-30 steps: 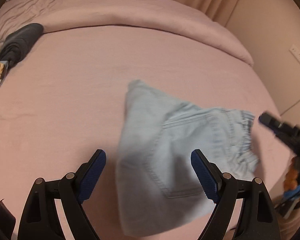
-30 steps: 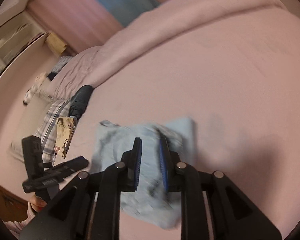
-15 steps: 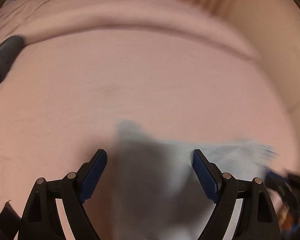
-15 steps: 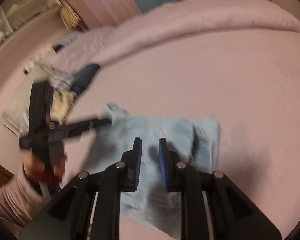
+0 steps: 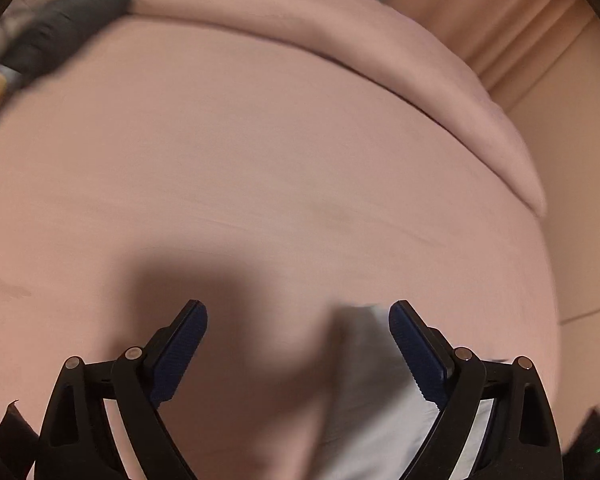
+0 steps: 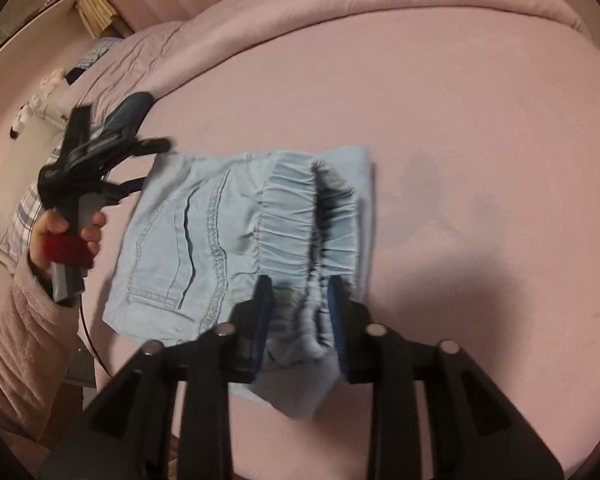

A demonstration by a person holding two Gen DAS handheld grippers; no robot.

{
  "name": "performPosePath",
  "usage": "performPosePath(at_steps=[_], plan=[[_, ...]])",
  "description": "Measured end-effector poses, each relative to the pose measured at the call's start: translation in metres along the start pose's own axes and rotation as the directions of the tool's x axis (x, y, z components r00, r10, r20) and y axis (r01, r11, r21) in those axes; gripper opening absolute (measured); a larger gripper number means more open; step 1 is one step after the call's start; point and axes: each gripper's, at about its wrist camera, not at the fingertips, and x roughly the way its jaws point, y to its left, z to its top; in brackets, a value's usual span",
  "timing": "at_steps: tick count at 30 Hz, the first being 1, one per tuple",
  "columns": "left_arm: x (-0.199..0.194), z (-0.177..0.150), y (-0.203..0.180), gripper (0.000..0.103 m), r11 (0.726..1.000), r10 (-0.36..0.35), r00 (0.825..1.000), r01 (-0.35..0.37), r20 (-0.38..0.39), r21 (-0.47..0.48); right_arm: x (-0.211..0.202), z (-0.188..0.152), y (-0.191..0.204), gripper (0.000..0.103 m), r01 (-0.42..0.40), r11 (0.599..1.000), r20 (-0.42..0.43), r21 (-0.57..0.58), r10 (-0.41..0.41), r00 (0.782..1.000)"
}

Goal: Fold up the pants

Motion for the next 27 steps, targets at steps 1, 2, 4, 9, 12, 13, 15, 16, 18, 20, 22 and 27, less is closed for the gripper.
performPosePath(at_steps=[1,2,4,9,12,13,15,16,18,20,22,27], plan=[[-0.006,-0.004,0.002,0.093,1.000,0.005,1.000,-0.005,0.007,0.017,-0.009,0.004,0.003,0.030,0.000,1.000,0.021,-0.017,0.001,1.000],[-0.015,-0.014,0.006,0.093,0.999,-0.007,1.000,0.006,0.005,0.039,-0.014,0.007,0.007,0.031,-0.015,0.999,0.037,-0.032,0.016,0.999],[-0.027,-0.040,0.011,0.093,0.997,-0.047,0.998,0.049,-0.030,0.066,-0.016,0.019,0.022,0.034,-0.093,0.994,0.052,-0.061,0.096,0.994],[-0.038,-0.113,0.003,0.091,0.981,-0.146,0.980,0.161,-0.132,0.108,0.037,0.078,0.079,0.042,-0.289,0.954,-0.046,-0.085,0.286,0.957],[-0.041,-0.150,-0.010,0.074,0.974,-0.110,0.986,0.132,-0.127,0.182,0.079,0.111,0.108,0.042,-0.315,0.946,-0.113,-0.078,0.306,0.945],[-0.043,-0.153,-0.011,0.072,0.972,-0.104,0.988,0.125,-0.113,0.198,0.102,0.124,0.120,0.042,-0.325,0.943,-0.168,-0.066,0.311,0.936],[-0.039,-0.157,-0.020,0.049,0.966,-0.133,0.985,0.154,-0.113,0.208,0.131,0.133,0.135,0.042,-0.303,0.951,-0.247,-0.056,0.281,0.927],[-0.038,-0.160,-0.020,0.043,0.964,-0.154,0.980,0.178,-0.129,0.197,0.157,0.138,0.143,0.042,-0.291,0.956,-0.325,-0.032,0.266,0.907],[-0.037,-0.168,-0.023,0.034,0.963,-0.158,0.979,0.181,-0.126,0.199,0.186,0.137,0.146,0.034,-0.278,0.960,-0.424,0.023,0.261,0.867],[-0.038,-0.173,-0.021,0.033,0.964,-0.170,0.979,0.190,-0.116,0.186,0.205,0.138,0.151,0.017,-0.239,0.971,-0.479,0.008,0.214,0.852],[-0.039,-0.179,-0.021,0.033,0.964,-0.198,0.973,0.215,-0.118,0.156,0.216,0.138,0.150,0.013,-0.215,0.976,-0.501,0.022,0.197,0.843],[-0.055,-0.198,-0.002,0.033,0.961,-0.215,0.969,0.232,-0.118,0.149,0.224,0.148,0.135,0.003,-0.186,0.977,-0.465,0.105,0.214,0.859]])
